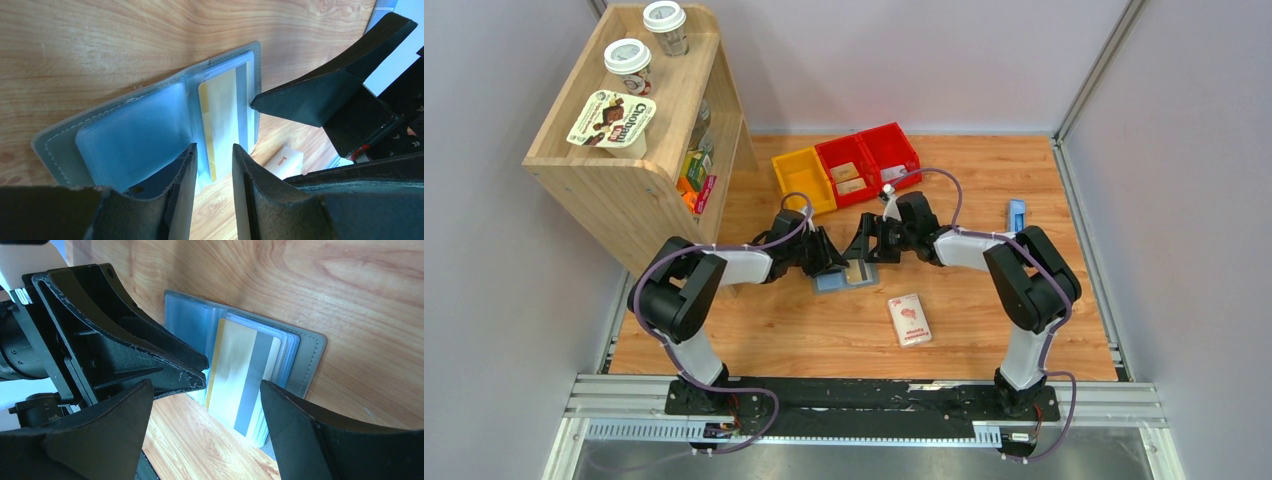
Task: Take the credit cards out of the card holder
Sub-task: Remove the credit card from the card holder.
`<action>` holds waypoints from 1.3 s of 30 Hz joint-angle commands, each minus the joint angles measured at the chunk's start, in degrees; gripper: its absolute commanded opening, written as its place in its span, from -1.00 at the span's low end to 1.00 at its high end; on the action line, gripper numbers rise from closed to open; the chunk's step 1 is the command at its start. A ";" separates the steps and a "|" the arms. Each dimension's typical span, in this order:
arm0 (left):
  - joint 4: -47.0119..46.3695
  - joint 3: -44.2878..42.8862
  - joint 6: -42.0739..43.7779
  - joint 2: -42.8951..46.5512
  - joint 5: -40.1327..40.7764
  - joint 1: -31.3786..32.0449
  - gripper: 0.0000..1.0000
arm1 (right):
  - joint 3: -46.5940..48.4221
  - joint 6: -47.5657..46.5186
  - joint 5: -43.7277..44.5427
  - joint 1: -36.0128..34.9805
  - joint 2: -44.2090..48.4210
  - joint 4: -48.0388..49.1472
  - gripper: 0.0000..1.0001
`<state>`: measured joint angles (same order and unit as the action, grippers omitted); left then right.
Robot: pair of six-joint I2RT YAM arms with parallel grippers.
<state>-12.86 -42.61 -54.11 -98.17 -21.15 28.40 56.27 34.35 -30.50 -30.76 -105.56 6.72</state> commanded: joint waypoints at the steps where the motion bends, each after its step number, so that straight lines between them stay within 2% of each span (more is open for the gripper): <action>1: -5.06 -1.42 -2.23 -1.84 -2.40 0.16 -0.21 | -1.43 -0.07 1.59 0.00 -0.96 -1.45 0.72; 11: -6.38 -1.69 -3.55 -2.02 -2.93 0.16 -0.21 | -1.69 0.37 1.23 0.09 -1.32 -0.92 0.72; 15: -10.42 -0.20 -4.43 -1.59 -3.55 0.16 -0.23 | -1.69 0.72 1.06 0.00 -1.67 -0.66 0.72; 20: -16.83 2.44 -4.69 1.83 -2.59 0.07 -0.32 | -2.04 0.98 0.88 0.18 -2.11 -0.39 0.72; 27: -19.57 3.94 -5.04 4.04 -1.97 0.07 -0.50 | -2.13 1.33 0.71 0.35 -2.55 -0.22 0.72; 31: -19.83 4.11 -5.48 3.43 -2.23 0.16 -0.56 | -2.13 1.33 0.53 0.35 -2.63 -0.13 0.72; 39: -20.10 2.97 -6.98 -0.88 -4.51 0.16 -0.57 | -2.04 2.13 -0.52 0.35 -3.60 0.57 0.72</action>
<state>-27.81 -38.24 -59.46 -97.71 -23.07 28.32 55.42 36.23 -30.92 -29.76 -106.30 8.99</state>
